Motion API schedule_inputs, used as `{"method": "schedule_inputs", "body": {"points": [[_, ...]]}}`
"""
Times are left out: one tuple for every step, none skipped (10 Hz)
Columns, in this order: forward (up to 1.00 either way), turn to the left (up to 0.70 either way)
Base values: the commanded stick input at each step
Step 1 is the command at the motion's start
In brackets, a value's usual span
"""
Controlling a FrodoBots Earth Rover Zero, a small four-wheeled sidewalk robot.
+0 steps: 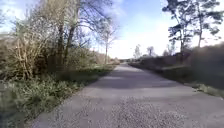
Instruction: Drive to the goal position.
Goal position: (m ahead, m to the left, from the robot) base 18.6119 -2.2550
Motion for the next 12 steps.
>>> {"method": "schedule_inputs", "body": {"points": [[1.00,-0.40],[1.00,-0.40],[1.00,-0.13],[1.00,0.00],[1.00,0.00],[1.00,0.00],[1.00,0.00],[1.00,0.00],[1.00,0.00],[1.00,0.00],[1.00,0.00],[1.00,0.00]]}}
